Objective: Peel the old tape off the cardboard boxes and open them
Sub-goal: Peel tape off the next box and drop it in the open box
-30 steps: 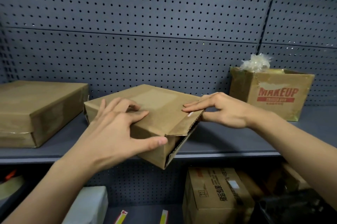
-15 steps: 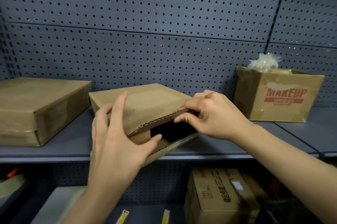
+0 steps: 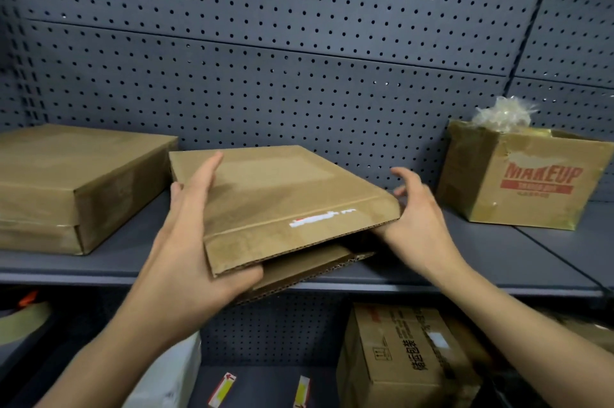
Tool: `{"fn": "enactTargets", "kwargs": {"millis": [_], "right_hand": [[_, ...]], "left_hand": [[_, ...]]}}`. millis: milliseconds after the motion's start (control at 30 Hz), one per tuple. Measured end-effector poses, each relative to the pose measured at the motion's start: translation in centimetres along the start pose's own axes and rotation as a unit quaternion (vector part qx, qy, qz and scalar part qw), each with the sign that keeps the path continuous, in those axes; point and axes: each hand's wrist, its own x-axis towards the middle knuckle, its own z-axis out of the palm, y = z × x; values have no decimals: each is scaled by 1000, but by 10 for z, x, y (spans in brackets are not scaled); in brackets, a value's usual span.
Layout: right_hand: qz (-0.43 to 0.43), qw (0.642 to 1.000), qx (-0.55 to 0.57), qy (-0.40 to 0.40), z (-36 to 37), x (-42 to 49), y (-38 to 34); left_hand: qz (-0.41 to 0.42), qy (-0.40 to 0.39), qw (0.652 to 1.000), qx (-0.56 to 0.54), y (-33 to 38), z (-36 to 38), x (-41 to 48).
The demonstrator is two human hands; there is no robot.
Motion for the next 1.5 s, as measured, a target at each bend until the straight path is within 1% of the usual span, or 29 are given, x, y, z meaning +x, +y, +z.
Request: {"fn": "enactTargets", "kwargs": {"millis": [100, 200, 267, 367, 400, 467, 500, 533, 567, 600, 667, 733, 800, 833, 900, 933, 967, 1067, 1133, 1200, 1233, 1267, 1300, 1333, 1367, 1400, 1433, 1500], "right_hand": [[-1, 997, 47, -63, 2, -1, -9], [1, 993, 70, -93, -6, 5, -8], [-12, 990, 87, -107, -15, 5, -3], [-59, 987, 84, -124, -24, 4, 5], [-71, 986, 78, -127, -25, 3, 7], [-95, 985, 71, -124, -26, 4, 9], [-102, 984, 77, -122, -25, 5, 9], [-105, 984, 85, -120, -25, 7, 10], [-105, 983, 91, -119, -26, 8, 11], [-102, 983, 96, -117, -27, 9, 12], [-85, 982, 114, -122, -29, 14, 16], [-62, 977, 153, -134, -31, 18, 20], [-40, 973, 174, -145, -33, 22, 25], [-34, 973, 173, -147, -34, 25, 27], [-28, 975, 166, -144, -36, 29, 33], [-26, 977, 160, -140, -37, 31, 36], [-23, 979, 151, -133, -37, 32, 39], [1, 982, 146, -118, -40, 37, 46], [50, 971, 203, -114, -43, 38, 43], [108, 942, 304, -93, -48, 40, 39], [125, 930, 338, -73, -51, 41, 36], [125, 925, 355, -51, -56, 42, 33], [110, 935, 337, -28, -60, 42, 29], [78, 955, 287, -9, -64, 40, 22], [40, 977, 210, 3, -68, 37, 11], [2, 991, 134, 6, -71, 33, -1], [-36, 996, 76, -2, -72, 29, -14], [-107, 993, -2, -48, -69, 20, -37]], "left_hand": [[-3, 6, 999, -37, -1, -6, 1], [-18, 13, 999, -47, -5, -10, 5], [-5, -13, 999, -34, -7, -12, 1], [17, -67, 998, -15, -14, -15, 1], [2, -77, 997, -27, -22, -16, 8], [-83, -55, 992, -77, -25, -14, 28], [-109, -58, 988, -96, -26, -12, 36], [-100, -82, 985, -117, -30, -12, 37], [-71, -110, 984, -119, -33, -11, 35], [-47, -120, 986, -107, -40, -13, 34], [47, -108, 993, -11, -52, -15, 23], [90, -122, 988, 17, -60, -19, 15], [109, -118, 983, 87, -55, -19, 11], [122, -135, 981, 71, -49, -21, 2], [136, -154, 979, 1, -24, -16, -9], [147, -151, 977, -9, -15, -12, -10], [167, -144, 975, 5, -10, -8, -12], [177, -134, 971, 87, -6, 2, -8], [190, -137, 966, 112, 1, 9, -6], [194, -137, 963, 125, 7, 14, -6], [193, -132, 964, 127, 9, 17, -6], [196, -126, 963, 132, 11, 20, -6], [198, -120, 962, 141, 13, 24, -6], [200, -115, 962, 148, 14, 28, -6], [201, -111, 961, 152, 16, 32, -6], [202, -107, 961, 154, 18, 37, -6], [203, -99, 961, 156, 19, 41, -6], [214, -68, 958, 176, 21, 51, -5]]}}
